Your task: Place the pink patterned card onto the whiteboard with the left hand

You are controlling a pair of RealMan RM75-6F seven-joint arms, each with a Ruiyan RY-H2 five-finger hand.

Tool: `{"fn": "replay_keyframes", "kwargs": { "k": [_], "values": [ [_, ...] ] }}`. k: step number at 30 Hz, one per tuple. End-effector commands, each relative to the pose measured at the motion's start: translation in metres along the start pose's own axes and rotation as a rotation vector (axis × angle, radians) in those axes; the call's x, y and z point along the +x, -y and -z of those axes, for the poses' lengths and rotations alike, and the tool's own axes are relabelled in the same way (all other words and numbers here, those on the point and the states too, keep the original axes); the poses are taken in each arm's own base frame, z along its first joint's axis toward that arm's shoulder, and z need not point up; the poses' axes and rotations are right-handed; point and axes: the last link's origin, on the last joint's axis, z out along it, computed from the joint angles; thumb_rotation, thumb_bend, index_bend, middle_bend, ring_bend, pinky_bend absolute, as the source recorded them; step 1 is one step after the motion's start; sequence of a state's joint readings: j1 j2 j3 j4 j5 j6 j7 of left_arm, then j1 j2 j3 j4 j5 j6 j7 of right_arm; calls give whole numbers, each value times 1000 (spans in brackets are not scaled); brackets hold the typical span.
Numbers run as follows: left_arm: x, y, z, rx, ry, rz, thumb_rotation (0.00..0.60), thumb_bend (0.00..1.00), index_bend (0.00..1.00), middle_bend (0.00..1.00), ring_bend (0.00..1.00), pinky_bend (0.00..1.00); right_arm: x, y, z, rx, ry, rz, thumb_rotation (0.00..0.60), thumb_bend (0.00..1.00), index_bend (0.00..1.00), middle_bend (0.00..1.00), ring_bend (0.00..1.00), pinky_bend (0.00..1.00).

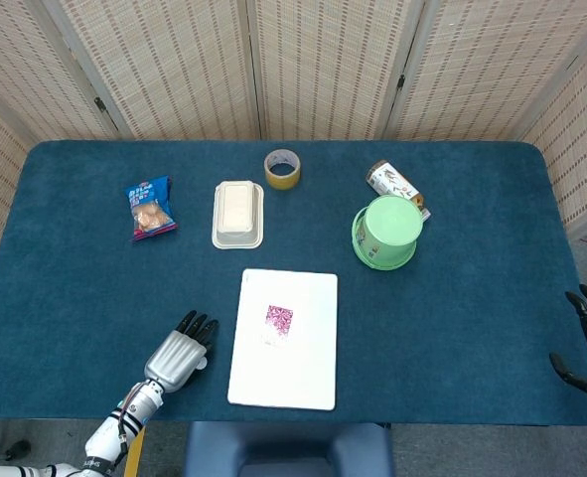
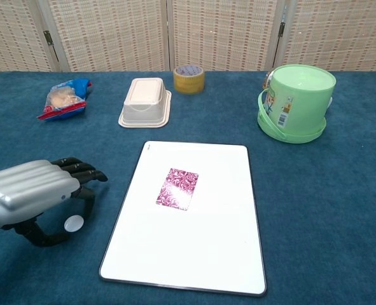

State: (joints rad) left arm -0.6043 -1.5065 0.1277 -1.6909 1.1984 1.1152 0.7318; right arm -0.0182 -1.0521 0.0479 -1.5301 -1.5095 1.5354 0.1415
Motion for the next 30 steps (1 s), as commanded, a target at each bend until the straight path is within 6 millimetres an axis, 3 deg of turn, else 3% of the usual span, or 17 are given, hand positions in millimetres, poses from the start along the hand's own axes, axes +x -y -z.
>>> {"fn": "replay_keyframes", "kwargs": {
  "k": [1,19,24,30],
  "values": [
    [0,1,0,2,-2,0,600,374,460,126,30,0,0,0,0,0,1,1,600,310,73,59,82,0],
    [3,5,-1,0,-19,13,600,377,499,148,43,0,1,3,0,4,-2,5,600,310,73,59,82,0],
    [18,2,-7,-21,-56,8,600,377,497,148,43,0,1,4,0,6,-3,7,600,311,73,59,82,0],
    [50,-14,-26,-78,-115,10,600,377,496,148,43,0,1,3,-1,6,-4,5,600,310,73,59,81,0]
  ]
}}
